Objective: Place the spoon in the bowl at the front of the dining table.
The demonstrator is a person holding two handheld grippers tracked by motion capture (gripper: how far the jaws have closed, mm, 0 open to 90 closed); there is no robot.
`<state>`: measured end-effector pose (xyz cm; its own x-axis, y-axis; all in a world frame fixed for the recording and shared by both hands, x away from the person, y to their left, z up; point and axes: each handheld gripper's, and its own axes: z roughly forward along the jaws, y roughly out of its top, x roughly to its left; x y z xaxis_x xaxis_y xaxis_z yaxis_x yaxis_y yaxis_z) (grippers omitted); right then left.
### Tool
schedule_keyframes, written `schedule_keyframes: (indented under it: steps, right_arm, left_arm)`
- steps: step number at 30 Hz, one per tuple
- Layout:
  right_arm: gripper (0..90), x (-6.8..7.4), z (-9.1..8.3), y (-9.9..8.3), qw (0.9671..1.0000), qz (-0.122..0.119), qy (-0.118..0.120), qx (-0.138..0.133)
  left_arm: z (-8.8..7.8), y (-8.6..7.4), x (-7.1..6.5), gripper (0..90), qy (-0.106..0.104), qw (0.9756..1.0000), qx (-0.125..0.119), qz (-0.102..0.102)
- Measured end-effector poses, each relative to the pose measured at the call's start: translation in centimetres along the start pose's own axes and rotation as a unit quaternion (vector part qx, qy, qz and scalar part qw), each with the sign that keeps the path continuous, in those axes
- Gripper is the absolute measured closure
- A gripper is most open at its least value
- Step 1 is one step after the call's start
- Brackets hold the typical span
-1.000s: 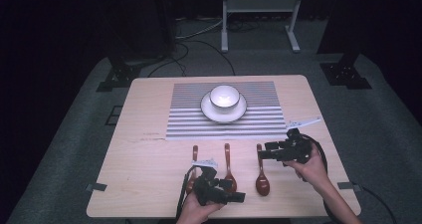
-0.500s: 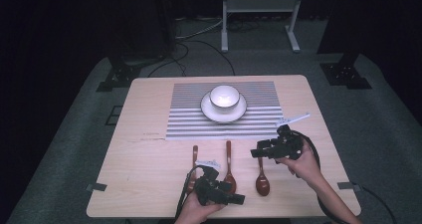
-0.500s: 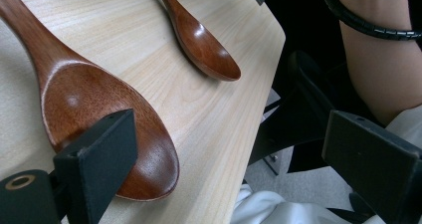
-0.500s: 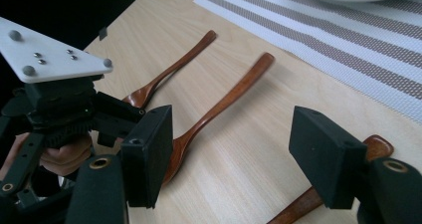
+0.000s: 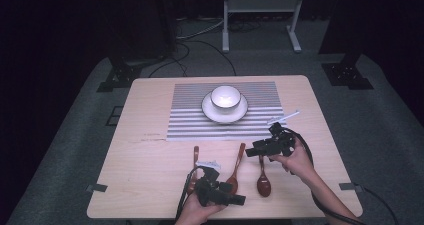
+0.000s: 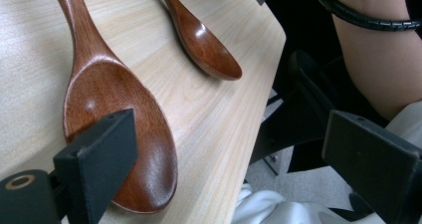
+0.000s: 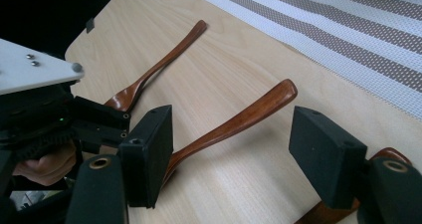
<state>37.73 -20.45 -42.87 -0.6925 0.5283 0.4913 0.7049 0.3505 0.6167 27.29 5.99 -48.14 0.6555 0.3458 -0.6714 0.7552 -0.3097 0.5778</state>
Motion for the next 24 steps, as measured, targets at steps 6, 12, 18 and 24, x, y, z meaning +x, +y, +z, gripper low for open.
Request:
schedule_keyframes:
  steps: [6,12,18,24]
  right_arm:
    - [33.4,-0.6,1.2,0.2,0.9998,0.009,-0.005,0.017]
    - [34.2,-1.1,2.2,0.5,0.9995,0.017,-0.010,0.026]
    - [36.7,-1.7,3.1,1.1,0.9991,0.027,-0.015,0.028]
    - [46.9,-2.2,4.3,1.4,0.9981,0.050,-0.013,0.033]
  left_arm:
    - [0.0,-0.1,0.0,6.1,-0.001,1.0000,-0.003,-0.002]
    - [0.0,-0.1,0.0,6.1,-0.002,1.0000,-0.003,-0.002]
    - [0.0,-0.1,0.0,6.1,-0.001,1.0000,-0.003,-0.002]
    - [0.0,-0.1,0.0,6.1,0.000,1.0000,-0.004,0.000]
